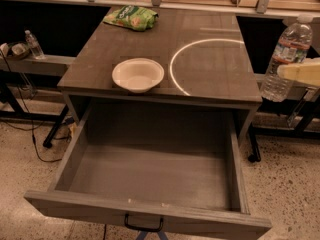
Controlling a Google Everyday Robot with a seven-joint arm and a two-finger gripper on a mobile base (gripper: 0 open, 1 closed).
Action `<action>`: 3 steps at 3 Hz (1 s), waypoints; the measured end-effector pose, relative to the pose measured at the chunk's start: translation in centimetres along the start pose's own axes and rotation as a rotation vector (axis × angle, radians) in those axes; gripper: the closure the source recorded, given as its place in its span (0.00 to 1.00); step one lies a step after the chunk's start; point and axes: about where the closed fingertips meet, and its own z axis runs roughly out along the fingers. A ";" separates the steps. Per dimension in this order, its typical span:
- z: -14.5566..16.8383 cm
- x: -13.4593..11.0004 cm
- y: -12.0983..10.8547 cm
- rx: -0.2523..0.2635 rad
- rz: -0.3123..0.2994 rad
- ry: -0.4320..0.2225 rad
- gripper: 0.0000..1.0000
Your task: Place water bottle into top drawer
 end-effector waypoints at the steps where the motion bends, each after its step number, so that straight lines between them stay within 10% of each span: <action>1: 0.1 0.0 0.0 -0.001 0.000 0.000 1.00; 3: -3.4 2.7 6.4 -0.213 -0.086 -0.014 1.00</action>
Offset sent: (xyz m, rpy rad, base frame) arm -0.0552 0.0235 -0.0001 -0.0088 -0.0199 0.2073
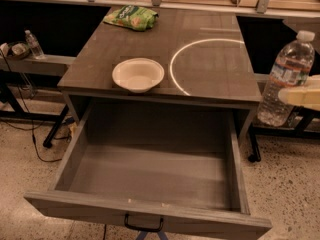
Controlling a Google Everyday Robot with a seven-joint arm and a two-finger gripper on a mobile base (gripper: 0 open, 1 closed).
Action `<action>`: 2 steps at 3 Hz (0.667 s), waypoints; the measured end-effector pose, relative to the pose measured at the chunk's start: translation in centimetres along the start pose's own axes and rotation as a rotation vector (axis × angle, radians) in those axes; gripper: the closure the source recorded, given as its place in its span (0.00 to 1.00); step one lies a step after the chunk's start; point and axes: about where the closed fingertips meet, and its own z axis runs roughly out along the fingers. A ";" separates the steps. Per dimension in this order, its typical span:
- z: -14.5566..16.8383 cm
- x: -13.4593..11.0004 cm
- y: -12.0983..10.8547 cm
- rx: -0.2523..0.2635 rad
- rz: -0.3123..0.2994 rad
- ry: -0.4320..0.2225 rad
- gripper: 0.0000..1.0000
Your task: Place water bottle into top drawer
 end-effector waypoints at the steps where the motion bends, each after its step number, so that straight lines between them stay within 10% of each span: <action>1: 0.4 4.0 4.8 -0.126 -0.035 -0.022 1.00; 2: 4.6 9.2 8.3 -0.203 -0.073 -0.026 1.00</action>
Offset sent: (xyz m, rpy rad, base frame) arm -0.0768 0.1084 -0.1530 0.0469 -0.0566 0.2605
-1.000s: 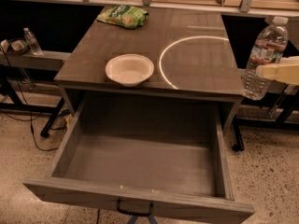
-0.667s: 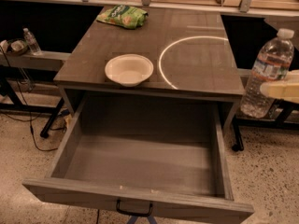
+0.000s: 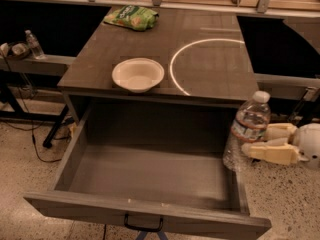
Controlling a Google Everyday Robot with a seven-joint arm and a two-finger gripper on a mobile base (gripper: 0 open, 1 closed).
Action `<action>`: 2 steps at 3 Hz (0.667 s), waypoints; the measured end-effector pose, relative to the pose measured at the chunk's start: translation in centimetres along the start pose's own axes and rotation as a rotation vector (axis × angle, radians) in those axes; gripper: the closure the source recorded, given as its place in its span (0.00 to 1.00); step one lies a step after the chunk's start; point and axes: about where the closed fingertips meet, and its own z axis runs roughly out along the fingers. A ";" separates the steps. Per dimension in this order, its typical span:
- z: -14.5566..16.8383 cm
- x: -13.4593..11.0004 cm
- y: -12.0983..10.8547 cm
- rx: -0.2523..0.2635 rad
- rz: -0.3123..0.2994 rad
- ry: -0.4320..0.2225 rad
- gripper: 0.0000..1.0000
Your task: Place water bottle into top drawer
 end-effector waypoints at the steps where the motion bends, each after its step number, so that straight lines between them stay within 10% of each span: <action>1: -0.2 -0.4 -0.1 0.000 0.006 0.002 1.00; 2: 0.8 -0.2 0.3 -0.025 -0.030 -0.028 1.00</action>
Offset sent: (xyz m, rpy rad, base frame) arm 0.0002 0.0186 -0.0050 0.0319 -0.1050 0.0684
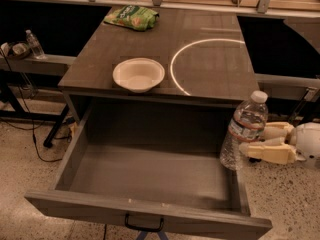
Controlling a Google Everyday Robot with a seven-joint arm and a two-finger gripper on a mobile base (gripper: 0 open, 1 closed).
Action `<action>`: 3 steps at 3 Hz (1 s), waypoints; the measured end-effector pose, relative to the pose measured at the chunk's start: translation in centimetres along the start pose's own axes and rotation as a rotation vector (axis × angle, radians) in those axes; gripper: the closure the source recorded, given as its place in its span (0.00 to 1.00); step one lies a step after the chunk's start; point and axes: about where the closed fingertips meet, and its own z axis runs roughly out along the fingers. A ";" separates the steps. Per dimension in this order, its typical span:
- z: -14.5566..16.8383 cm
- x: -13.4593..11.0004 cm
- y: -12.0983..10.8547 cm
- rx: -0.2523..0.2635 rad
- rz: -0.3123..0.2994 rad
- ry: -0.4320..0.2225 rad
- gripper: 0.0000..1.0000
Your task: Place water bottle into top drawer
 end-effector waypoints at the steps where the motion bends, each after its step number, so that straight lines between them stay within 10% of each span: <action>1: 4.7 1.4 0.2 -0.059 -0.112 -0.036 1.00; 3: 11.0 4.6 -0.4 -0.072 -0.275 -0.056 1.00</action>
Offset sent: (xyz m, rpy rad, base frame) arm 0.0457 0.0838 -0.0691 -0.0728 -0.3015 0.1259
